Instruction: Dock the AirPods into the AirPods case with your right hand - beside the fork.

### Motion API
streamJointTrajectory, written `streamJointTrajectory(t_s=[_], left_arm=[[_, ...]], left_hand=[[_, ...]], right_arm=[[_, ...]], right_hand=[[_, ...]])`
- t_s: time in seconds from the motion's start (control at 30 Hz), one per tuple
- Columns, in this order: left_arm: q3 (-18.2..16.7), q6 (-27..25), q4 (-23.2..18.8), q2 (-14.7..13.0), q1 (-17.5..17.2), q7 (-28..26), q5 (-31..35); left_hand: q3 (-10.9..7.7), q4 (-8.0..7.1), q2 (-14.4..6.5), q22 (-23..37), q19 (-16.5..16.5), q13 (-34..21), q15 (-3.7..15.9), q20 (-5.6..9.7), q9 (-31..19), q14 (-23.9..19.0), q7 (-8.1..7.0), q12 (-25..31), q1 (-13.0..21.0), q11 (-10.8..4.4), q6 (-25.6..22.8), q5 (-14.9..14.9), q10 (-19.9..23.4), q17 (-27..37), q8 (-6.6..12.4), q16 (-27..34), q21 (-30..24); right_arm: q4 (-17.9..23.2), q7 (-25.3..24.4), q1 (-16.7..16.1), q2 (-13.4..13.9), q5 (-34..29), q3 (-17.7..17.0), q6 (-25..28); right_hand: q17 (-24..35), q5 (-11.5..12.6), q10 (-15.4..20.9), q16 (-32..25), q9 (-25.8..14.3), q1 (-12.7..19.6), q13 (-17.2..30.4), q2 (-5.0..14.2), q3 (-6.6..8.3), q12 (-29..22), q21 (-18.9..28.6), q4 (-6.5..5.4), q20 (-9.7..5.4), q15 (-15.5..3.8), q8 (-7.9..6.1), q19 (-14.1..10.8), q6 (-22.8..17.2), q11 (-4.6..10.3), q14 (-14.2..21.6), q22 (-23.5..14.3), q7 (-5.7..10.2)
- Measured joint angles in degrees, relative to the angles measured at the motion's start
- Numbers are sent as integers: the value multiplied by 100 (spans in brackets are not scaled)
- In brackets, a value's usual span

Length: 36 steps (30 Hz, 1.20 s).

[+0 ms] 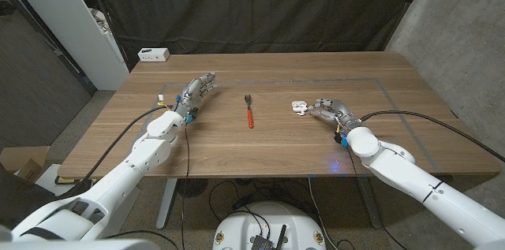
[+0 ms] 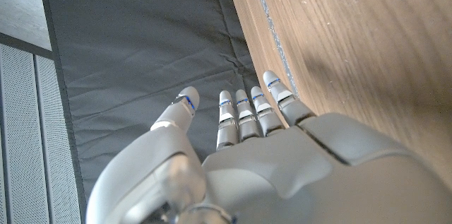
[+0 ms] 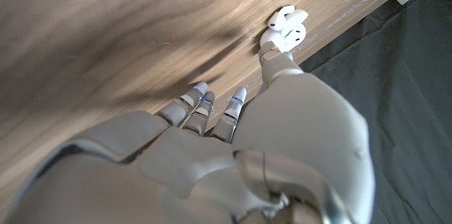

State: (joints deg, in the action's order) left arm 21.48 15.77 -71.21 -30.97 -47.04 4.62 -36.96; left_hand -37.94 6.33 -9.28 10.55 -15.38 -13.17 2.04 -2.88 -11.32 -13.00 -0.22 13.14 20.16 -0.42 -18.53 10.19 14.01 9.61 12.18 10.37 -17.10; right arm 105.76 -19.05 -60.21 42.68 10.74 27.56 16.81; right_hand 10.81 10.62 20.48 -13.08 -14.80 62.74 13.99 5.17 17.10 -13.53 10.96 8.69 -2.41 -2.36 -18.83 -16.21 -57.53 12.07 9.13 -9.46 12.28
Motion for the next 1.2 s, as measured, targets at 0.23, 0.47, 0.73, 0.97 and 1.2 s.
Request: streamJointTrajectory(t_s=[0.23, 0.47, 0.73, 0.97, 1.2], left_arm=[[-34, -32, -79, -40, -58, -121, 6], [-21, -37, 41, -22, 18, -44, 7], [26, -37, 240, 23, 147, 82, 10], [23, -31, 233, 2, 137, 102, 13], [0, -31, 200, -27, 103, 56, 9]], left_hand=[[0, 0, 0, 0, 0, -30, 0, 0, -30, 0, 21, 0, 0, 0, -21, 0, 0, 0, 0, 0, 45], [0, 0, 0, 0, 0, -30, 0, 0, -29, 0, 21, 0, 0, 0, -21, 0, 0, 0, 0, 0, 45], [0, 0, 0, -1, 0, -29, 0, 0, -29, 0, 21, 0, 0, 0, -21, 0, 0, 0, 0, 0, 45], [0, 0, 0, -1, 0, -29, 0, 0, -29, 0, 4, 0, 0, 0, -37, 0, 0, 0, 0, 0, 45], [0, 0, 0, -1, 0, -29, 0, 0, -28, 0, 4, 0, 0, -32, -37, 0, 32, 0, 0, 0, 45]], right_arm=[[221, 18, 30, 238, -187, 151, 281], [587, 4, 135, 382, -554, 407, 839], [665, -15, 305, 366, -950, 618, 1307], [724, -263, 435, 184, -1286, 821, 1808], [802, -582, 437, -42, -1485, 899, 2188]], right_hand=[[13, 0, -231, 39, -25, -43, 27, -43, -186, 106, -19, -48, 60, 13, 266, -28, 538, -151, -12, -7, 42], [27, 0, -411, 96, -10, -48, 53, -48, -210, 150, -15, -24, 86, 22, 442, 25, 822, -151, -145, -16, 38], [27, 1, -377, 106, 18, -109, 80, -109, -299, 150, -15, -34, 131, 30, 487, 41, 879, -250, -153, -13, 40], [16, 1, -215, 43, 4, -484, 107, -280, -498, 100, -15, -169, 261, 18, 441, -89, 640, -413, 42, -13, -117], [27, 1, -19, -29, -25, -891, 90, -296, -653, 16, 8, -324, 406, 10, 335, -235, 330, -608, 322, -13, -340]])
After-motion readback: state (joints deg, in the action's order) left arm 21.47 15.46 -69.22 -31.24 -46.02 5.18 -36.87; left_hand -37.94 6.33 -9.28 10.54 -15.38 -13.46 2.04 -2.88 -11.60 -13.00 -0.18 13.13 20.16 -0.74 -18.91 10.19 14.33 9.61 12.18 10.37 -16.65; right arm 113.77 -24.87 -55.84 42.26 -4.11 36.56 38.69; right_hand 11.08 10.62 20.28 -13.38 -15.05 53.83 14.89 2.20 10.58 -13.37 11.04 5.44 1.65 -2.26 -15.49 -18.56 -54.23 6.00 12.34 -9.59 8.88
